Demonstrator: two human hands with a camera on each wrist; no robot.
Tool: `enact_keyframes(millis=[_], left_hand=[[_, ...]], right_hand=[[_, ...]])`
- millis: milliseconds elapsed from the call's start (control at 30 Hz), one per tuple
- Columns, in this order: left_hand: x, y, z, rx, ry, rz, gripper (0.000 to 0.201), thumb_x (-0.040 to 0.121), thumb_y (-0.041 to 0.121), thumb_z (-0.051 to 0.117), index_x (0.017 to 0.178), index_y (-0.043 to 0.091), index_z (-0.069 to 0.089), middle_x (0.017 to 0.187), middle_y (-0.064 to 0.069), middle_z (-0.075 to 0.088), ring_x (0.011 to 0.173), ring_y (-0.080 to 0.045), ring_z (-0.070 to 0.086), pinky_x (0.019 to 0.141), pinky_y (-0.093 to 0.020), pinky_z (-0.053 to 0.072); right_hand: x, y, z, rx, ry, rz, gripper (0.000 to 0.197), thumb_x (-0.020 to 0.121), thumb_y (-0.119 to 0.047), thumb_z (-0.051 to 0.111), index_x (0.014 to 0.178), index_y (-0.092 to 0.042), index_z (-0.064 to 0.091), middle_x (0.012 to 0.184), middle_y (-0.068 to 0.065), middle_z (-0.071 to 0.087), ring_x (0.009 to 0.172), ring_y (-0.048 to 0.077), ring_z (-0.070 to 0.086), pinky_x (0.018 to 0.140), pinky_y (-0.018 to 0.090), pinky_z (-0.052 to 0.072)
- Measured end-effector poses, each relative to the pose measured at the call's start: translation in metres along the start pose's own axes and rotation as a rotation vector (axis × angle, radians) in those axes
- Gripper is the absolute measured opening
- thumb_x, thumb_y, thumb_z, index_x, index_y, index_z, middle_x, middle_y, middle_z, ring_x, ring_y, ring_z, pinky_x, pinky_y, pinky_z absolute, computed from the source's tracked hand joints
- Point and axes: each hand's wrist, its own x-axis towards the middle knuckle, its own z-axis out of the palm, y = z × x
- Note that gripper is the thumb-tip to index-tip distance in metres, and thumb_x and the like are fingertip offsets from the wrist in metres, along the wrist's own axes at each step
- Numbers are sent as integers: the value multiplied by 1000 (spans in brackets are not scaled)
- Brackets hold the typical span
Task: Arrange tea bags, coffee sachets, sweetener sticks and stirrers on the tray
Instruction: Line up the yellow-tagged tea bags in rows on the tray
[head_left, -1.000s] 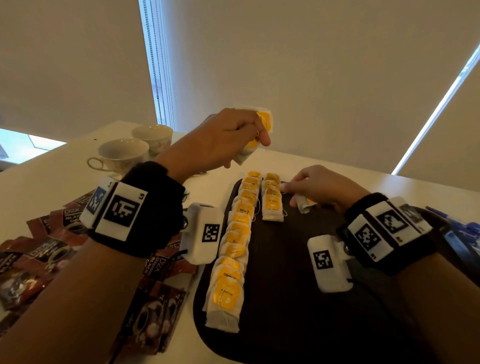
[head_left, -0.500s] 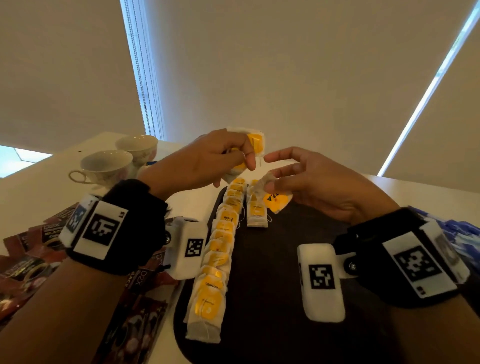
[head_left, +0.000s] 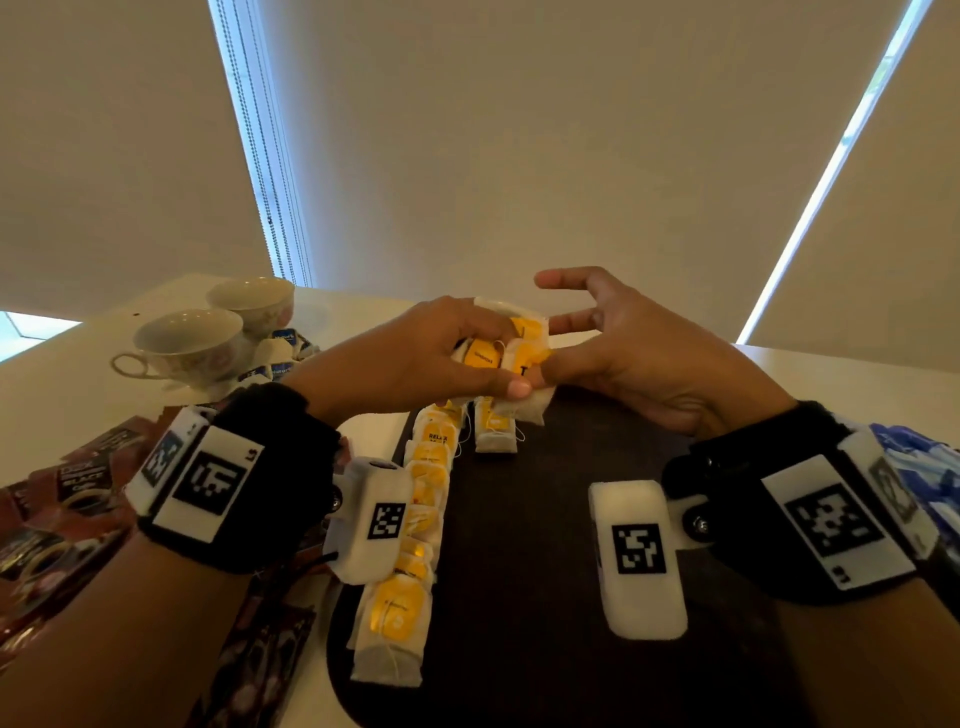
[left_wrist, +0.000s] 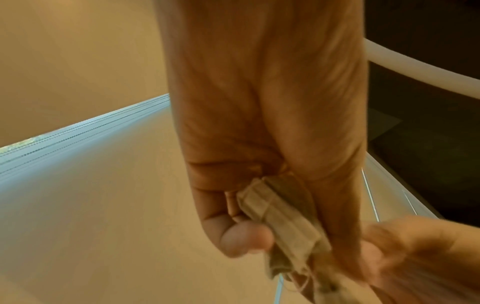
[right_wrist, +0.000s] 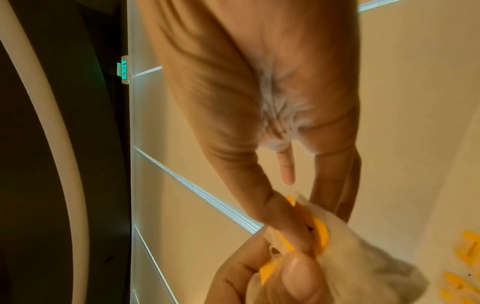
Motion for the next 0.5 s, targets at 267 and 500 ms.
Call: enact_keyframes(millis=[267,500], left_hand=[[-1,-4,-6,-80,151,-57,6,86,19,64,84,13,65,78,-4,62,54,3,57,49,-9,43],[-1,-9,-9,-19,169,-100,13,92,23,57,83,16,63,81,-8,60,52,-3,57,45,-13,43]], right_hand=[[3,8,-2,51,-18,50,24,78,-9,69,101,-9,63,95,10,68,83,15,68,73,28,58],[7,13,1,6,56,37,9,79,-12,69,86,-9,66,72,3,68,64,8,66,70,27,58]])
